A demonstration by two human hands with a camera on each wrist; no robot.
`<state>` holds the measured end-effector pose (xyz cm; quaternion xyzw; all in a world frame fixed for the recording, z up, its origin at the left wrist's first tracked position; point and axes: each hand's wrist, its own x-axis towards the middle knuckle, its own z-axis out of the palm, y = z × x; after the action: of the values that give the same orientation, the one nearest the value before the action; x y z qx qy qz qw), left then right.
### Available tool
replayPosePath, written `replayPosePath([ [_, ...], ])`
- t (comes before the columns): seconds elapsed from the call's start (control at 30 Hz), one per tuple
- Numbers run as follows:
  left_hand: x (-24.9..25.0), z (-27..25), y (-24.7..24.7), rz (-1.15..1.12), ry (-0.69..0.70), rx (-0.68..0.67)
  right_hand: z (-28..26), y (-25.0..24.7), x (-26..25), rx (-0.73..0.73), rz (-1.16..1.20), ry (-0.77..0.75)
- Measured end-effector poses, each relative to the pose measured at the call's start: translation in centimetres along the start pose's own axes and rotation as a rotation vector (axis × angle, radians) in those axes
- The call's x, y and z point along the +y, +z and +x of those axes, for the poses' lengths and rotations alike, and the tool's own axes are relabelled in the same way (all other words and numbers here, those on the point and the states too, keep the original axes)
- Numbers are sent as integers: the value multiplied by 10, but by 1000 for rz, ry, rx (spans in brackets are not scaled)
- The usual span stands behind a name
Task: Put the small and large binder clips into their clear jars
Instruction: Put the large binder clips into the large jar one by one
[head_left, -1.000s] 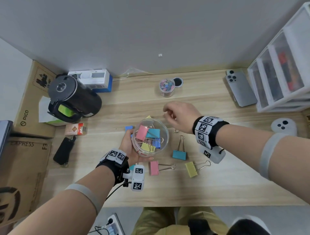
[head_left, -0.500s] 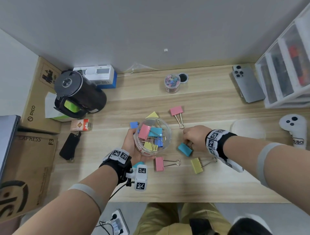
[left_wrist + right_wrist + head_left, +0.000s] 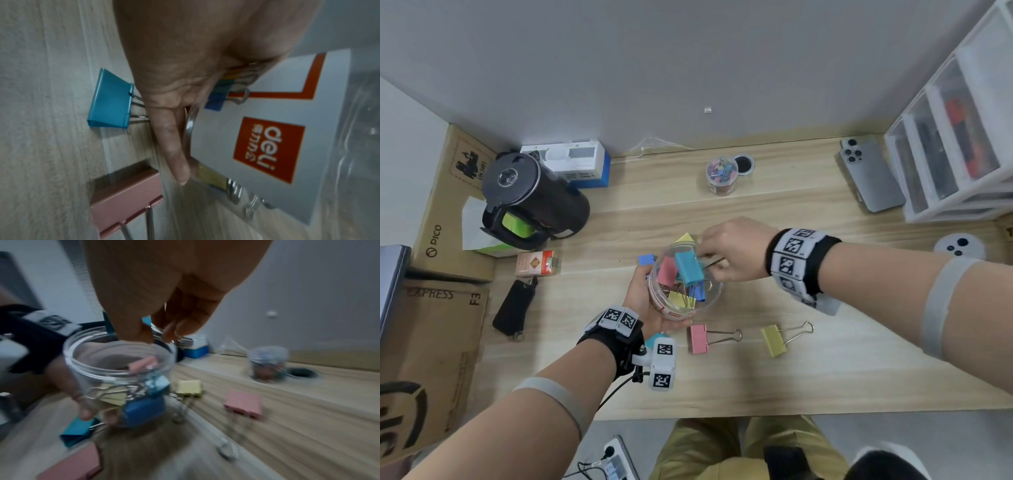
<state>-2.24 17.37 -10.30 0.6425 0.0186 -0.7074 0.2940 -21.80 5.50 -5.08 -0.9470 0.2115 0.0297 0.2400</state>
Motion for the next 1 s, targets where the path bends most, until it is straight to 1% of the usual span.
replayPosePath([
  [0.07,1,-1,5,-8,-5,-7,15,4,-17,-132,-75,8],
  [0.1,1,-1,7,-12,-10,-16,21,8,-25,-173,-109,6],
  [0.23,2,-1,12,-30,-26,-36,39,26,-47,-259,-261,24],
  [0.3,2,1,10,-38,-29,-31,43,28,-48,-260,-262,37],
  [0.4,2,2,6,-46,-22,-45,38,25,-38,-174,-160,5],
  [0.5,3,1,1,-77,-8,-54,26,18,-25,19,-57,-49],
  [0.57,4,0,-2,-84,-2,-52,16,12,-11,189,17,-13],
  [0.6,4,0,-4,-84,-5,-53,11,9,-3,250,44,33],
  [0.67,4,0,-6,-85,-14,-45,0,6,14,284,75,133],
  [0.7,3,0,-7,-87,-19,-43,-5,7,22,239,79,189],
  [0.73,3,0,-7,-87,-22,-48,-11,10,29,146,78,247],
  [0.8,2,-1,-7,-76,-11,-55,-20,20,39,-161,62,352],
  [0.87,2,-1,-6,-57,3,-63,-30,36,41,-482,56,406],
  [0.9,2,-2,-6,-51,6,-66,-36,44,40,-581,44,411],
  [0.97,1,-2,-5,-45,6,-75,-46,59,35,-678,-12,380],
  [1.0,1,-2,-6,-42,7,-78,-50,65,31,-701,-54,341],
])
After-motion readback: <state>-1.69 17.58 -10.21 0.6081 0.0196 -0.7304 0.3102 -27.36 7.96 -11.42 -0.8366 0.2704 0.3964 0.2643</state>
